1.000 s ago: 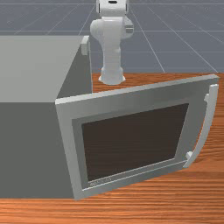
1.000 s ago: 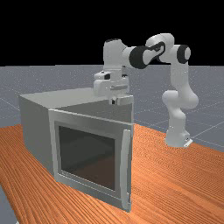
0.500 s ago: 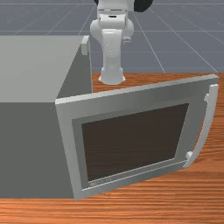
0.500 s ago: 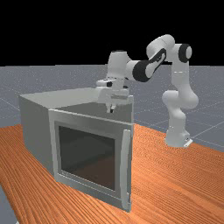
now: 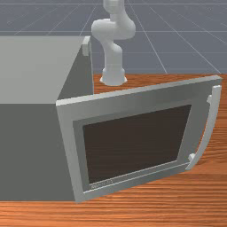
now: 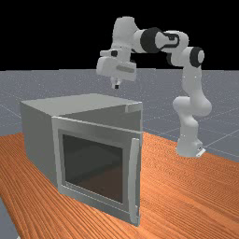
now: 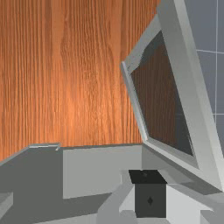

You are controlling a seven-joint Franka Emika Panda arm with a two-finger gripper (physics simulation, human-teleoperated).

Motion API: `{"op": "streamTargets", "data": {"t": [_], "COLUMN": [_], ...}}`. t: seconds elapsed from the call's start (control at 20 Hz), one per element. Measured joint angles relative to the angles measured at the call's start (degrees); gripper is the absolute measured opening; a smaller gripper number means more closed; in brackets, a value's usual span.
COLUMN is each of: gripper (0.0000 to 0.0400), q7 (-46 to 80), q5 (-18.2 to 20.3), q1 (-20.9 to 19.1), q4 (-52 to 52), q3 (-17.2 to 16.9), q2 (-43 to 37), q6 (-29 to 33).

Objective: Close the microwave

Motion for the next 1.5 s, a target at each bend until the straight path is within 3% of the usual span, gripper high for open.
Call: {"op": "streamTargets", "data": {"t": [0.2, 0.25, 0.45, 0.5, 0.6, 0.7, 0.75, 0.8, 0.95, 1.3, 1.35, 1.4, 1.5], "gripper": [0.0, 0.0, 0.0, 0.0, 0.0, 0.0, 0.0, 0.0, 0.0, 0.0, 0.0, 0.0, 0.0], "q7": [0.13, 0.27, 0.64, 0.48, 0.75, 0.57, 0.66, 0.44, 0.47, -0.57, -0.59, -0.54, -0.54], "q5": [-0.05, -0.15, -0.44, -0.28, -0.53, -0.36, -0.46, -0.26, -0.31, 0.14, 0.14, 0.12, 0.15], "q1": [0.0, -0.01, -0.01, 0.0, 0.0, -0.02, -0.03, -0.02, -0.03, -0.54, -0.54, -0.55, -0.54], "q4": [-9.37, -15.08, -25.39, -23.26, -24.7, -22.59, -23.02, -19.32, -17.64, -22.15, -21.74, -24.22, -23.26], "q3": [-0.01, -0.03, -0.09, -0.06, -0.12, -0.09, -0.09, -0.06, -0.06, -0.39, -0.39, -0.4, -0.39], "q2": [-1.13, -1.57, 0.35, 1.89, 1.77, 0.72, -0.57, -0.35, -2.47, -1.89, -1.16, -1.5, 0.12], "q6": [9.5, 17.43, 32.41, 29.35, 35.42, 31.35, 32.85, 26.44, 25.98, 32.21, 30.81, 35.35, 35.85]}}
